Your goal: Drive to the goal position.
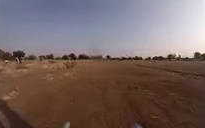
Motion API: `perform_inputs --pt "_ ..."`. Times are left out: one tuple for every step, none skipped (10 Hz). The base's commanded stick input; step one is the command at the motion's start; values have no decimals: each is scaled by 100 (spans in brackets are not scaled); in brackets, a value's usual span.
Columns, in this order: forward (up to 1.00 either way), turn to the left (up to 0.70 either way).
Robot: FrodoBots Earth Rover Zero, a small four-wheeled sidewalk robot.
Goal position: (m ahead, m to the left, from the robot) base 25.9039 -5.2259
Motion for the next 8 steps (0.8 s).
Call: perform_inputs --pt "50 0" --pt "50 0" --pt "50 0" --pt "50 0" --pt "50 0" --pt "50 0" --pt "50 0" --pt "50 0"
